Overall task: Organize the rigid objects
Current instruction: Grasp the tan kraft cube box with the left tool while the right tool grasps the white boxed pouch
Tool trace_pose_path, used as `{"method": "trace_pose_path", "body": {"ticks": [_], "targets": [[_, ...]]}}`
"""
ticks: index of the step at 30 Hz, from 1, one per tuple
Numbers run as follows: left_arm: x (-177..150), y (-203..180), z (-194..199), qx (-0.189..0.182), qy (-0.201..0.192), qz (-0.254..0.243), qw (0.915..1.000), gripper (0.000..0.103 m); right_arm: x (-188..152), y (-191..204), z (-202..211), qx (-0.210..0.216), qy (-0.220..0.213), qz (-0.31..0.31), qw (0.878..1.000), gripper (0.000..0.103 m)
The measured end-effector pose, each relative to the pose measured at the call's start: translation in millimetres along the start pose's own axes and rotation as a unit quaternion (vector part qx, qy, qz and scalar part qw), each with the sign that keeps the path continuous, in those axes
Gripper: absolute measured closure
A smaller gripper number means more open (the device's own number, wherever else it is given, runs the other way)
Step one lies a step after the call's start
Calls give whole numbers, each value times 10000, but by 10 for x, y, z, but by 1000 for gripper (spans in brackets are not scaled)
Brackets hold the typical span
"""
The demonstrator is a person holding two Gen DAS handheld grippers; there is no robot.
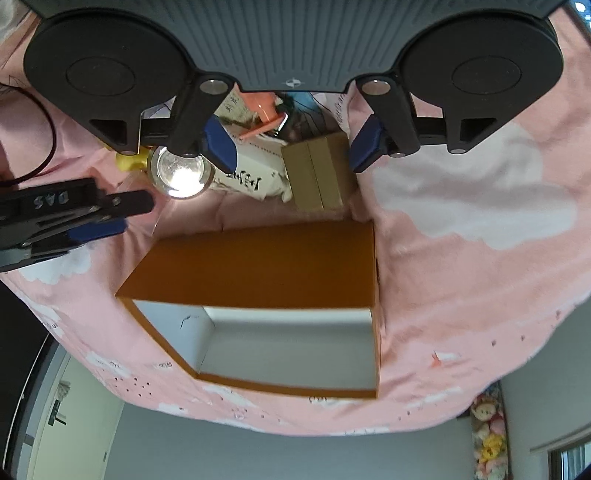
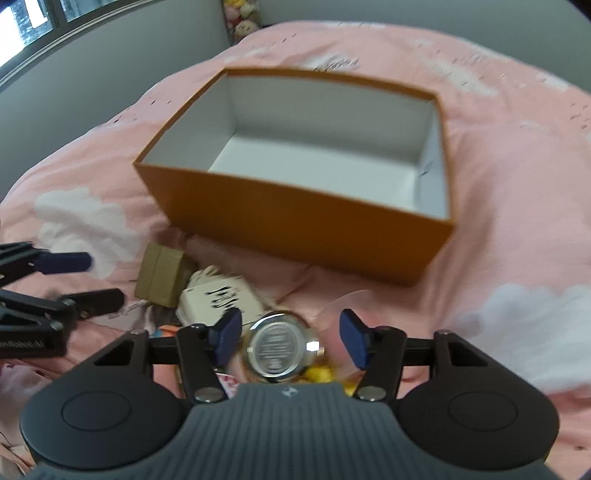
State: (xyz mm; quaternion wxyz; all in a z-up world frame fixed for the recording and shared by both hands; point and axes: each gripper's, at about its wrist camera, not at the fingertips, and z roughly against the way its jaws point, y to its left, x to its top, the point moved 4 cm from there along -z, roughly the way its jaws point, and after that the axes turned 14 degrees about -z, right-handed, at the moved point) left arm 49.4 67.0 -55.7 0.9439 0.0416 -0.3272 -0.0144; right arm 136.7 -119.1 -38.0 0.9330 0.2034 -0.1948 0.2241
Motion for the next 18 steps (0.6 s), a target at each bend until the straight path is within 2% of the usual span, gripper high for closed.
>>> {"method": "trace_pose_path", "body": {"ticks": [3, 5, 9, 11, 15, 18], "targets": [[2, 25, -139, 105, 59, 122, 9999, 20, -51, 105, -157, 18, 146, 202, 9997, 50], [18, 47, -240, 168, 107, 200, 9996, 20, -63, 171, -257, -167, 137, 451, 9987, 41], [13, 139, -451, 208, 476, 587, 9969, 21, -77, 269, -418, -77, 258, 884, 9957, 41], [11, 164, -533, 99, 600, 693, 9957, 28, -109, 353, -511, 66, 430, 1139, 9925, 41], [-14, 152, -658, -9, 822, 812, 9933, 30, -182, 496, -686, 134, 649, 1580, 9852, 41], [-10, 159, -732, -74, 804, 867, 9930, 37, -200, 561, -768, 166, 704, 1755, 9818, 41]]}}
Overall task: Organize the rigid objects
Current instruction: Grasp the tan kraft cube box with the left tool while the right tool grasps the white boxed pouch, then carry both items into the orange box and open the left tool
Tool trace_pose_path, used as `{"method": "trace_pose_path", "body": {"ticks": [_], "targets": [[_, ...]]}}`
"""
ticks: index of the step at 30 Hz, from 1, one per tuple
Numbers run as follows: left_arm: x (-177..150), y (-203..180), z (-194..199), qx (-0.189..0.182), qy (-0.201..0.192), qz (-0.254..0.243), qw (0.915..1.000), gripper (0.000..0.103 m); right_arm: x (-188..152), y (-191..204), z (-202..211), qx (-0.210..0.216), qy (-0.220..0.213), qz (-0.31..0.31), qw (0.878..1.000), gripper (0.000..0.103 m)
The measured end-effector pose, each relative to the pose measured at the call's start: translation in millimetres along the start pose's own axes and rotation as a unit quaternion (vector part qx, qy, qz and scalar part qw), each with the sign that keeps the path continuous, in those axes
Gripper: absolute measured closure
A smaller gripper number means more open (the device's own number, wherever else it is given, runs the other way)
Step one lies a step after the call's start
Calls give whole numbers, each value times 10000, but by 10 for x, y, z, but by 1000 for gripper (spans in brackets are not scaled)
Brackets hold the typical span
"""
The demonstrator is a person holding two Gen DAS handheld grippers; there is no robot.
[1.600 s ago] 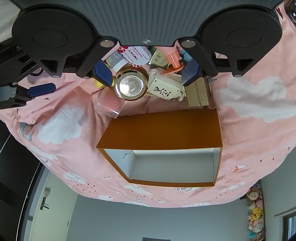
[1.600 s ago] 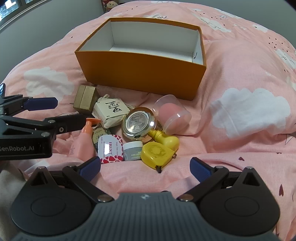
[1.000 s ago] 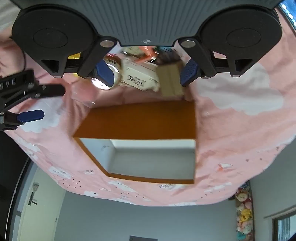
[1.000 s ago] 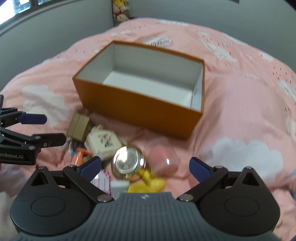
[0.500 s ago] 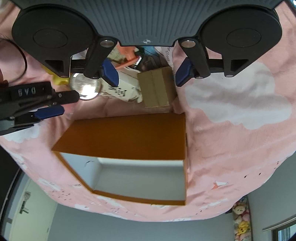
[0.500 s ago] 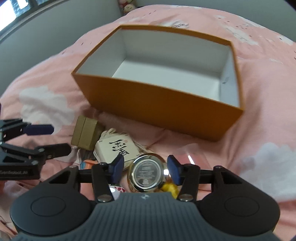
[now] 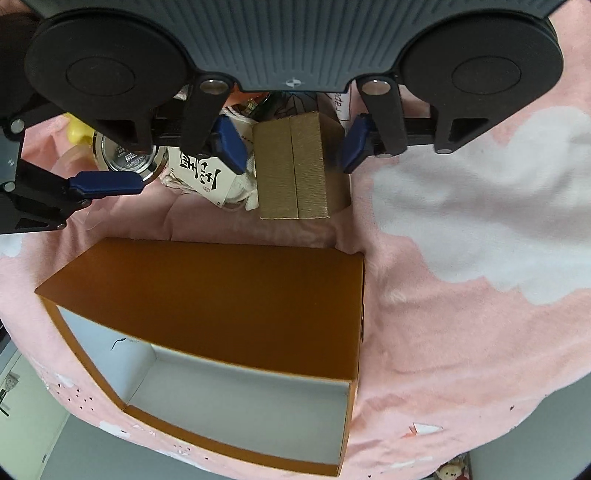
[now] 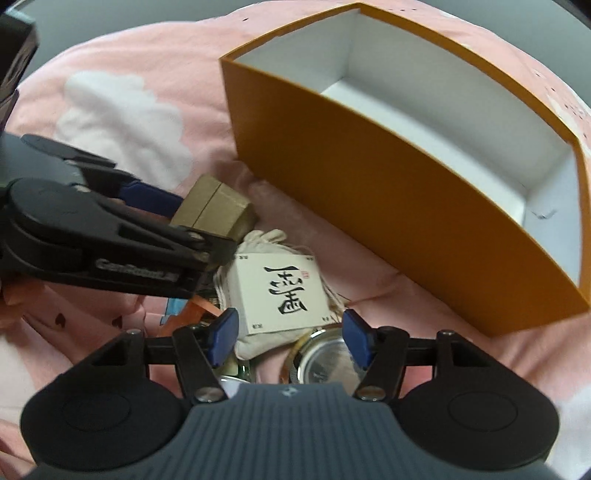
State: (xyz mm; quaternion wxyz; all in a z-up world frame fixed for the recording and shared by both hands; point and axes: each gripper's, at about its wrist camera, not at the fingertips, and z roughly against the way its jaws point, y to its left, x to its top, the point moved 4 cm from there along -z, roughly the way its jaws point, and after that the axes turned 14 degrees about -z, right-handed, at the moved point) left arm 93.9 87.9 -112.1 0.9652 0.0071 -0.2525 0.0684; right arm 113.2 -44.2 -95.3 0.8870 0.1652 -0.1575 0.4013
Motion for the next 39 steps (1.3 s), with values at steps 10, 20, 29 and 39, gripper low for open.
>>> {"method": "trace_pose_path", "body": {"ticks": [10, 20, 29, 39], "targets": [[-45, 75, 144, -88, -145, 134, 9998, 52, 32, 160, -180, 27, 212, 433, 9988, 43], [-91, 209, 237, -212, -297, 379, 9986, 54, 58, 339, -364, -251, 204, 870, 9957, 42], [-103, 248, 220, -213, -342, 418, 9983, 54, 201, 171, -39, -357, -112, 530, 9979, 72], [-59, 223, 103, -270, -247, 382, 9986, 51, 368, 14, -225, -397, -8, 317, 9987, 70]]}}
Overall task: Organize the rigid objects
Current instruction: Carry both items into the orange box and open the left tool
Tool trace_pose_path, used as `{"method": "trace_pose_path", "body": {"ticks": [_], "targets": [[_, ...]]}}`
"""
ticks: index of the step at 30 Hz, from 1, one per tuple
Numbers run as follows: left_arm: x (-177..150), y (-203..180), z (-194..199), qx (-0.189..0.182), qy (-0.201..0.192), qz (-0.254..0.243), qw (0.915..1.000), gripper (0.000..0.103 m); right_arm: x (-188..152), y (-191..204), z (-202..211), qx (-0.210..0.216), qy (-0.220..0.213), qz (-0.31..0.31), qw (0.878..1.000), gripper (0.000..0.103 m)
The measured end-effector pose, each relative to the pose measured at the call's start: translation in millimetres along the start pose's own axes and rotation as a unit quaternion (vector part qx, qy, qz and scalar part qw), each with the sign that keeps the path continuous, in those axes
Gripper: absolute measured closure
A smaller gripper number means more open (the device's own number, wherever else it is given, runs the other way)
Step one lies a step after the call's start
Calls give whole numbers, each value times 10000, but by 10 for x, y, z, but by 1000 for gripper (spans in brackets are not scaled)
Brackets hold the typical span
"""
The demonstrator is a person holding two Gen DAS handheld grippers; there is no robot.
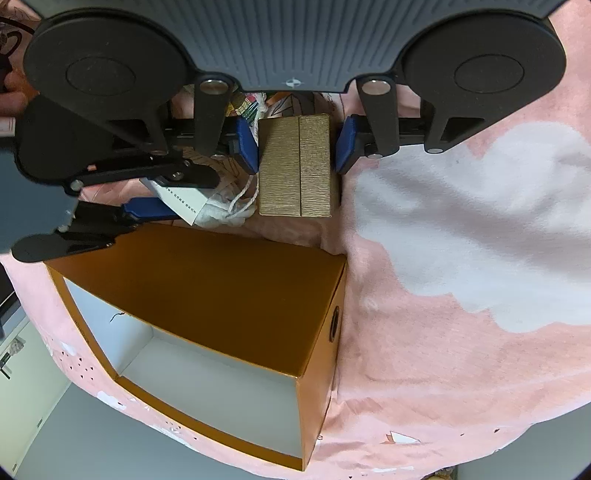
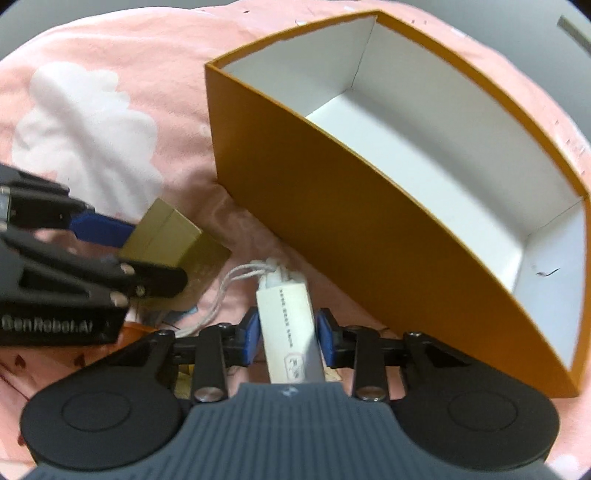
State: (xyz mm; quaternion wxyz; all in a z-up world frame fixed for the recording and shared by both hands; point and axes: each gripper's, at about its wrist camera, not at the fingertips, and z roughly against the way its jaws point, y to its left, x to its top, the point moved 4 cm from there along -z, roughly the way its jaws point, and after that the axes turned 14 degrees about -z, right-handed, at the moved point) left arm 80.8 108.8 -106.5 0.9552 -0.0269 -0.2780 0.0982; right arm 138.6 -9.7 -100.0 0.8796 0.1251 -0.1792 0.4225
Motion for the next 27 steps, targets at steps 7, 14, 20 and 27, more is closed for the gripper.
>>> {"method": "trace_pose_path", "body": {"ticks": [7, 14, 20, 27], "targets": [[17, 21, -97, 15, -14, 46, 10000, 50, 53, -110, 10, 180, 176, -159, 9996, 71], [-26, -82, 140, 179, -339, -153, 9991, 50, -37, -137, 119, 228, -124, -468, 9986, 76], [59, -196, 518, 117, -840, -199, 9962, 50, -33, -213, 508, 495, -516, -857, 9938, 77], [278, -313, 989, 53, -1512, -197, 9883, 50, 55, -256, 1142, 903, -1192, -1068, 9830, 77]]}}
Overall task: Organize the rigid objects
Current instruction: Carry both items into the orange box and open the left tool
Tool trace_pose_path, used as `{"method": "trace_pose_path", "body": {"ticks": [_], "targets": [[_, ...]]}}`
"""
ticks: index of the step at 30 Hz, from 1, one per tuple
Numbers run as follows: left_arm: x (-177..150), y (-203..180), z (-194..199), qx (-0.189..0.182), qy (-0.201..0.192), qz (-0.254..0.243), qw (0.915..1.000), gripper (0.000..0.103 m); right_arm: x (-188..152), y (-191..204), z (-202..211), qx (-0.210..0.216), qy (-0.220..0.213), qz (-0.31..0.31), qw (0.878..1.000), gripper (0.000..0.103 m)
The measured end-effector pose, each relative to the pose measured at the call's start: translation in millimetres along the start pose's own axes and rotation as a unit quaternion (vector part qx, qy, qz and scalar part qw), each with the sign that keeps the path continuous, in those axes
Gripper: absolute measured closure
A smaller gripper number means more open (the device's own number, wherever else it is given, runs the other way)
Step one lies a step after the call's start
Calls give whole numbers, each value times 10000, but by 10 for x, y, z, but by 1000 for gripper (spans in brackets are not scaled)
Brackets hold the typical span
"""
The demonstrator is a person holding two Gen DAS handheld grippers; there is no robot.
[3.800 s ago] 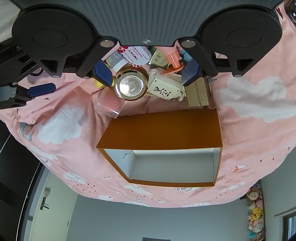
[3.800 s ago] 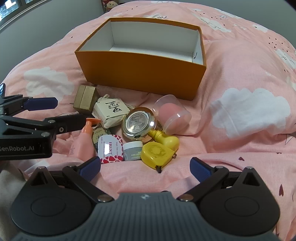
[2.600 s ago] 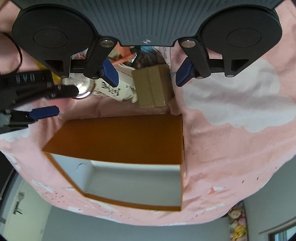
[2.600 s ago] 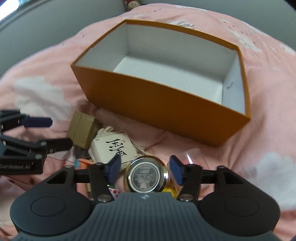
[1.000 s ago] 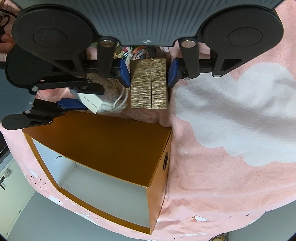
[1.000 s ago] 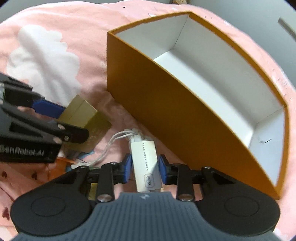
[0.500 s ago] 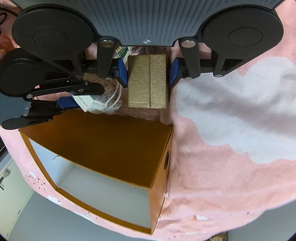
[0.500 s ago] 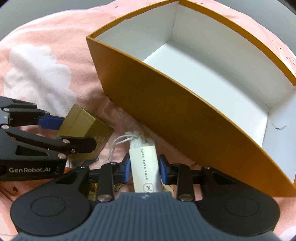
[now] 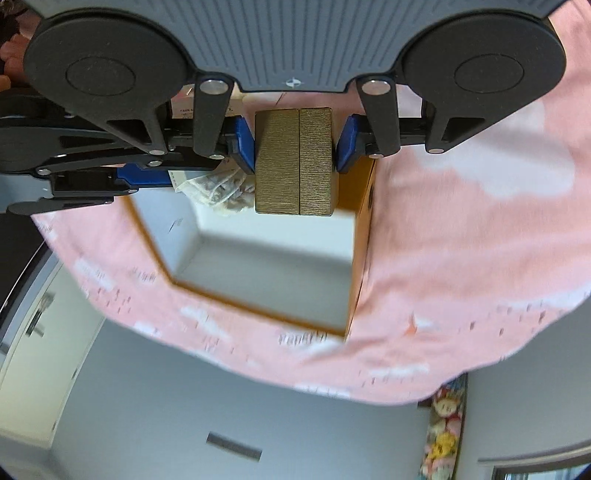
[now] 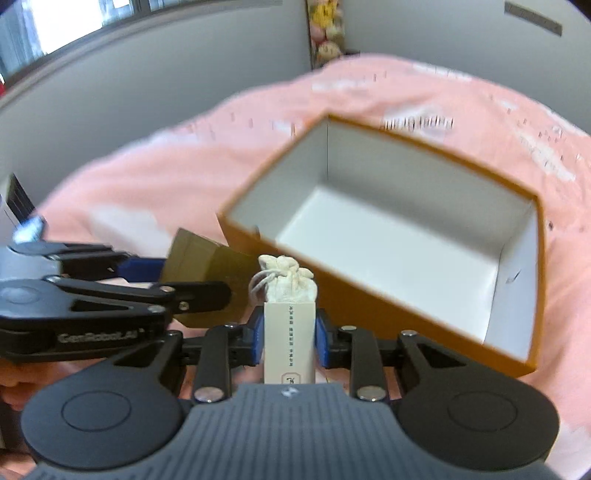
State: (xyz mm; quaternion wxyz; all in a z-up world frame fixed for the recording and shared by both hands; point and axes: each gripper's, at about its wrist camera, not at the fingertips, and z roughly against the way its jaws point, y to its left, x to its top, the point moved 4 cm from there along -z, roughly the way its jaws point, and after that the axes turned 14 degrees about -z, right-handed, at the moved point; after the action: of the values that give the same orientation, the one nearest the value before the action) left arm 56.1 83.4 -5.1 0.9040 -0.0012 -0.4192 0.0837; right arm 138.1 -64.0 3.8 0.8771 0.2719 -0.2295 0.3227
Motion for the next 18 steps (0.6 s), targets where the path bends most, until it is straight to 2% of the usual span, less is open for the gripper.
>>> {"method": "trace_pose_path", "body": {"ticks": [3, 6, 10, 13, 18], "targets": [[249, -49, 53, -39, -282, -44, 9996, 50, 185, 20, 297, 152, -400, -60, 9991, 77], [521, -83, 31, -40, -480, -102, 9988, 50, 390, -7, 539, 105, -811, -60, 9966, 77], [749, -97, -318, -161, -272, -69, 9995, 50, 674, -212, 582, -269, -1162, -234, 9926, 77], [807, -135, -573, -288, -73, -105, 9995, 50, 788, -463, 415, -506, -1123, -564, 9908, 76], [727, -166, -960, -357, 351, -175, 9986, 50, 823, -795, 12, -800, -734, -969, 9894, 76]]}}
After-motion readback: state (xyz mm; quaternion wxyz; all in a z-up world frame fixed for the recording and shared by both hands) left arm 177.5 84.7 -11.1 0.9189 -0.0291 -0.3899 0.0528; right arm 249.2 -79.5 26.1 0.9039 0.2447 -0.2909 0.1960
